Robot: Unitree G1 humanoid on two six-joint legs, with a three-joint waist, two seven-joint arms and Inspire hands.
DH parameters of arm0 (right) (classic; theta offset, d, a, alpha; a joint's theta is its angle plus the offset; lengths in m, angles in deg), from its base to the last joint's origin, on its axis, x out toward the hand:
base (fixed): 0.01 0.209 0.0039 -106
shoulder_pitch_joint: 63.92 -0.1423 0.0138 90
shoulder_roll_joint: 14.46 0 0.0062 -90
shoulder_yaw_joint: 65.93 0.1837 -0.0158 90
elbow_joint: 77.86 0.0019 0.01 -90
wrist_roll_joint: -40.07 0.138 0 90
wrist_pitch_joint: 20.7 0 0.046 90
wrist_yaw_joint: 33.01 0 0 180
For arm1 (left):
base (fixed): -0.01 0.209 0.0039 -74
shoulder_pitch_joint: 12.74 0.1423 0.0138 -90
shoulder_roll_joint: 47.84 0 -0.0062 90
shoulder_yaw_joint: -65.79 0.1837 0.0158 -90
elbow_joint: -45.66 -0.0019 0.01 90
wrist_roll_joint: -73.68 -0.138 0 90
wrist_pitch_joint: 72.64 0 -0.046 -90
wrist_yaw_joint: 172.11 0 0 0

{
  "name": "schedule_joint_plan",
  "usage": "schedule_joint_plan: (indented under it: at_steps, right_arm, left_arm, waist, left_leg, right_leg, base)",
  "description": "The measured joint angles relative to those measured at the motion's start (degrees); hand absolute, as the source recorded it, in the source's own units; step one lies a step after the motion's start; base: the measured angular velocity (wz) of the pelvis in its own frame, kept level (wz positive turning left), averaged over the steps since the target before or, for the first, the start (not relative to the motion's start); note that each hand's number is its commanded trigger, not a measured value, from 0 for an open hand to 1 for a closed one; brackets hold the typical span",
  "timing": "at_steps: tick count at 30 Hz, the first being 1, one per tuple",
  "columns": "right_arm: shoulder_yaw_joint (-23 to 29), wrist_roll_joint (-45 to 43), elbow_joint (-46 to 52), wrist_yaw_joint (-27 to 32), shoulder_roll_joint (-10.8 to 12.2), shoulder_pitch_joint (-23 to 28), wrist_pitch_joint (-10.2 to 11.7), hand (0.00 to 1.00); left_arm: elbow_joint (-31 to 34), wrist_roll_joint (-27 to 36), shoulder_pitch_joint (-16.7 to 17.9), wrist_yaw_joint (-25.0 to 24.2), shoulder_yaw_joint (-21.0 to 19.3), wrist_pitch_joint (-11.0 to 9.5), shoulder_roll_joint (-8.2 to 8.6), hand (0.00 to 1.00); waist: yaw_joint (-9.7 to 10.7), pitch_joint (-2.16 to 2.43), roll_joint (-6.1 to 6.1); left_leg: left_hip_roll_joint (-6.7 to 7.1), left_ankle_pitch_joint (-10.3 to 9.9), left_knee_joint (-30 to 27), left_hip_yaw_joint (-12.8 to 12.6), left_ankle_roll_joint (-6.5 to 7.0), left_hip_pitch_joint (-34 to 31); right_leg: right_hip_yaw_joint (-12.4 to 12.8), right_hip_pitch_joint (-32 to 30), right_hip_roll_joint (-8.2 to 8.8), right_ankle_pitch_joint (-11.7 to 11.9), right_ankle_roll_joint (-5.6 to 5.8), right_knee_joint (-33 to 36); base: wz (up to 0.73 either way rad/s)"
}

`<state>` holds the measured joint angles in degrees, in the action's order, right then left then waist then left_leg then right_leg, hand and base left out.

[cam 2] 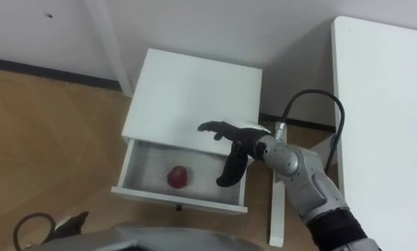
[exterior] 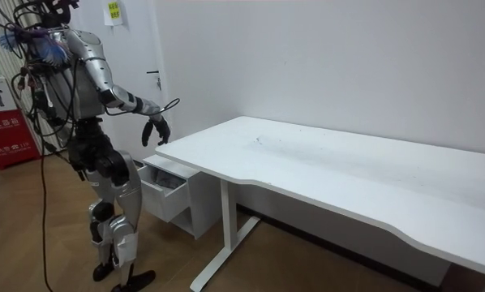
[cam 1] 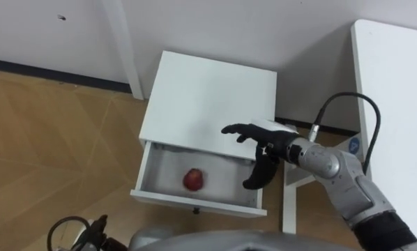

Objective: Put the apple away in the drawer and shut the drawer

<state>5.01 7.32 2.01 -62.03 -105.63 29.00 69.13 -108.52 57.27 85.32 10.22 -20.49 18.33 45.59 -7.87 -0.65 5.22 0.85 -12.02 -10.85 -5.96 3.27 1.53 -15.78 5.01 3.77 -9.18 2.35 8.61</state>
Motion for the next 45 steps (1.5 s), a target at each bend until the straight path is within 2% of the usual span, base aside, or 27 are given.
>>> schedule_joint_plan:
  at_steps: [7,12,15,16,18,21,22,23,24,25,26,27,28,29,30,31,32,34,35,37,39,40,41,42,43,44,45]
  right_arm:
    - [0.35,0.02,0.01,0.10,0.66,0.55,0.04,0.00]
    - [3.40,0.82,0.02,1.19,0.75,1.87,0.09,0.00]
    - [5.31,1.92,-1.38,4.58,0.82,2.41,0.71,0.00]
    - [6.39,3.69,-4.31,6.93,1.21,2.67,1.87,0.00]
    - [8.40,3.98,-9.10,10.34,2.13,3.09,2.10,0.00]
    - [14.96,8.53,-18.25,16.85,3.89,4.66,2.95,0.00]
    - [18.58,10.16,-24.03,19.94,4.35,5.14,3.47,0.00]
    - [22.17,11.95,-30.07,23.05,4.27,5.12,3.33,0.00]
    - [23.71,12.89,-32.42,24.37,4.14,5.61,2.92,0.00]
    - [25.44,12.89,-34.46,27.38,3.35,7.36,1.90,0.00]
    - [25.62,12.60,-34.86,29.36,3.00,7.89,2.75,0.00]
    - [26.19,12.71,-36.55,29.88,2.99,7.49,3.47,0.00]
    - [27.55,12.65,-39.80,30.85,2.89,6.86,4.30,0.00]
    - [28.69,13.10,-43.32,31.68,2.77,5.23,4.41,0.00]
    - [29.24,13.59,-43.81,31.83,2.78,4.85,4.49,0.00]
    - [29.64,15.31,-44.80,32.10,2.43,5.25,4.65,0.00]
    - [29.37,17.46,-46.24,32.16,1.96,5.32,4.46,0.00]
    - [28.08,21.62,-50.93,32.72,1.37,6.66,3.57,0.00]
    - [26.66,22.91,-53.45,32.69,1.37,7.20,1.69,0.00]
    - [25.13,23.98,-54.98,32.57,1.46,7.44,-0.79,0.00]
    - [24.34,24.68,-55.07,32.59,1.46,7.42,-1.86,0.00]
    - [24.19,24.69,-55.09,32.57,1.60,7.41,-2.58,0.00]
    - [24.12,24.69,-55.29,32.60,1.69,7.39,-2.93,0.00]
    - [23.80,24.62,-55.36,32.61,1.69,7.39,-3.12,0.00]
    - [23.23,24.15,-55.59,32.64,1.79,7.40,-3.23,0.00]
    - [23.03,24.06,-56.07,32.68,2.18,7.12,-3.29,0.00]
    - [23.01,24.10,-56.24,32.74,2.43,6.98,-3.30,0.00]
  left_arm:
    - [0.03,-0.02,0.21,-0.31,-0.55,-0.01,0.37,0.00]
    - [0.10,0.01,0.50,-0.27,-3.79,-0.02,0.97,0.00]
    - [0.30,0.59,0.51,0.20,-4.33,-0.06,1.07,0.00]
    - [0.29,1.13,0.92,0.85,-4.33,-0.07,1.22,0.00]
    - [0.29,1.23,1.69,2.02,-5.56,-0.25,1.88,0.00]
    - [0.05,0.92,3.64,3.68,-6.83,-0.21,2.56,0.00]
    - [-0.30,0.58,4.19,3.77,-8.48,-0.14,3.17,0.00]
    - [-1.70,0.80,4.62,3.75,-9.10,-0.11,3.40,0.00]
    - [-1.93,1.05,4.52,3.74,-9.27,-0.05,3.44,0.00]
    - [-1.88,1.12,4.53,3.71,-9.53,0.06,3.58,0.00]
    - [-1.80,0.77,4.74,3.72,-10.19,0.06,3.20,0.00]
    - [-1.94,0.83,4.65,3.73,-10.57,0.07,2.81,0.00]
    - [-2.14,0.81,4.19,3.79,-10.94,0.02,2.32,0.00]
    - [-2.08,0.60,3.88,3.83,-10.81,-0.24,2.02,0.00]
    - [-2.25,0.63,3.48,3.84,-10.58,-0.28,1.78,0.00]
    - [-2.60,1.42,2.88,3.72,-10.15,-0.15,1.43,0.00]
    - [-2.77,2.22,1.79,3.56,-9.65,0.19,1.17,0.00]
    - [-2.66,2.12,0.60,3.05,-9.49,1.37,1.02,0.00]
    - [-2.54,1.73,0.81,2.88,-9.71,2.25,0.95,0.00]
    - [-2.20,1.11,1.93,2.30,-9.82,3.63,1.00,0.00]
    - [-2.15,1.06,3.68,2.14,-9.75,4.01,1.03,0.00]
    - [-1.93,1.17,5.07,2.17,-9.86,4.04,0.90,0.00]
    - [-1.86,1.16,6.19,2.24,-9.86,4.19,0.83,0.00]
    - [-1.86,1.17,6.47,2.25,-9.84,4.38,0.84,0.00]
    - [-1.80,1.17,6.60,2.28,-9.81,4.83,0.84,0.00]
    - [-1.73,1.18,6.55,2.54,-9.79,4.97,0.85,0.00]
    - [-1.62,1.18,6.41,2.63,-9.79,4.99,0.81,0.00]
  waist:
    - [0.17,-0.09,-0.17]
    - [0.12,0.03,-0.37]
    - [0.26,0.14,-0.65]
    - [0.44,0.29,-0.79]
    - [1.23,0.84,-1.15]
    - [3.31,0.80,-2.40]
    - [4.33,0.93,-2.85]
    - [5.76,0.87,-3.64]
    - [6.26,0.80,-3.51]
    - [6.51,0.86,-4.33]
    - [7.40,0.97,-4.86]
    - [8.12,0.85,-4.44]
    - [8.89,0.82,-5.06]
    - [9.09,0.84,-5.84]
    - [9.50,0.70,-6.31]
    - [10.31,0.49,-7.28]
    - [10.91,0.20,-8.98]
    - [11.25,-0.04,-10.03]
    - [11.29,-0.46,-9.82]
    - [11.93,-0.44,-10.14]
    - [12.23,-0.37,-9.74]
    - [12.24,-0.38,-9.36]
    - [12.00,-0.33,-8.59]
    - [11.80,-0.29,-8.21]
    - [11.14,0.10,-7.47]
    - [9.86,0.68,-6.48]
    - [9.27,0.75,-6.11]
  left_leg:
    - [0.01,0.00,0.06,0.01,0.00,-0.01]
    - [0.02,0.00,0.03,0.01,0.00,-0.04]
    - [-0.02,0.00,-0.01,-0.32,0.00,0.21]
    - [0.03,0.00,-0.05,-0.34,0.01,0.19]
    - [0.17,-0.01,-0.09,-0.24,0.02,0.27]
    - [0.47,-0.08,-0.53,-1.10,0.14,0.92]
    - [0.47,-0.48,-1.01,-2.22,0.75,0.92]
    - [0.94,-1.06,-1.98,-2.31,1.36,0.85]
    - [0.99,-1.55,-2.27,-2.70,1.62,0.78]
    - [1.60,-2.42,-3.12,-3.45,2.28,0.57]
    - [2.05,-2.80,-4.05,-3.38,2.99,0.50]
    - [2.53,-3.20,-5.11,-3.43,3.57,0.21]
    - [2.77,-3.98,-7.07,-3.14,4.42,0.19]
    - [2.11,-4.99,-9.51,-3.70,5.33,-0.56]
    - [1.81,-5.53,-11.17,-3.55,5.63,-1.60]
    - [0.87,-6.03,-13.75,-3.11,6.11,-3.92]
    - [-0.30,-6.32,-15.71,-2.24,6.40,-5.83]
    - [-1.00,-6.46,-16.90,-1.48,6.75,-7.15]
    - [-0.84,-6.50,-17.16,-1.46,6.94,-7.08]
    - [-0.53,-6.90,-17.54,-1.39,6.84,-7.04]
    - [0.31,-6.96,-17.33,-1.43,6.76,-7.03]
    - [1.13,-6.83,-16.73,-1.58,6.36,-6.79]
    - [2.06,-6.49,-15.45,-1.85,4.73,-6.17]
    - [2.36,-6.17,-14.49,-2.11,4.02,-5.80]
    - [2.92,-5.07,-12.02,-2.30,2.16,-5.42]
    - [3.09,-3.31,-8.61,-2.73,-0.75,-4.33]
    - [3.10,-2.53,-7.20,-2.77,-1.96,-3.93]
  right_leg:
    - [0.05,-0.06,-0.01,0.00,0.00,-0.04]
    - [0.00,-0.09,0.02,0.00,0.00,-0.02]
    - [0.01,-0.05,0.03,0.00,0.00,-0.02]
    - [0.03,-0.01,0.07,0.00,0.00,-0.01]
    - [0.05,0.19,0.24,0.00,0.01,0.00]
    - [-0.16,1.07,1.13,-0.14,0.23,0.37]
    - [-0.48,0.93,1.56,-0.55,0.78,1.89]
    - [-1.40,0.02,2.61,-1.89,1.45,5.81]
    - [-1.57,-0.99,3.37,-2.78,1.93,8.58]
    - [-0.81,-5.10,5.22,-3.79,2.38,17.36]
    - [-0.39,-10.23,7.42,-3.15,1.92,28.68]
    - [0.46,-12.98,8.55,-1.65,1.38,34.32]
    - [3.89,-19.08,9.74,4.64,0.97,44.21]
    - [7.33,-25.44,9.36,11.33,1.38,54.50]
    - [8.57,-29.12,8.89,10.59,0.82,62.64]
    - [9.98,-36.21,7.52,8.21,0.12,79.67]
    - [10.40,-42.39,5.94,5.69,-0.21,92.95]
    - [10.63,-48.51,5.07,3.08,0.08,103.81]
    - [11.22,-50.06,5.22,2.19,0.17,105.83]
    - [11.32,-49.00,6.14,2.05,0.25,102.49]
    - [11.27,-44.35,7.77,2.15,0.56,91.23]
    - [10.96,-38.94,8.67,2.04,0.88,79.19]
    - [10.75,-32.33,8.80,1.52,1.62,65.04]
    - [10.48,-29.08,8.42,1.31,1.93,57.77]
    - [9.72,-23.62,7.45,1.16,1.80,44.64]
    - [9.09,-19.06,5.87,0.91,1.85,33.37]
    - [8.79,-17.01,5.02,0.79,1.91,28.50]
  base:
    - [0.00]
    - [0.00]
    - [-0.02]
    - [0.00]
    - [0.05]
    - [0.07]
    - [0.16]
    - [0.24]
    - [0.24]
    - [0.04]
    - [0.00]
    - [0.10]
    - [-0.04]
    - [-0.17]
    - [-0.21]
    - [0.06]
    - [0.17]
    - [0.20]
    - [0.11]
    - [0.00]
    - [0.00]
    - [-0.04]
    - [-0.04]
    - [-0.05]
    - [-0.16]
    - [-0.21]
    - [-0.16]
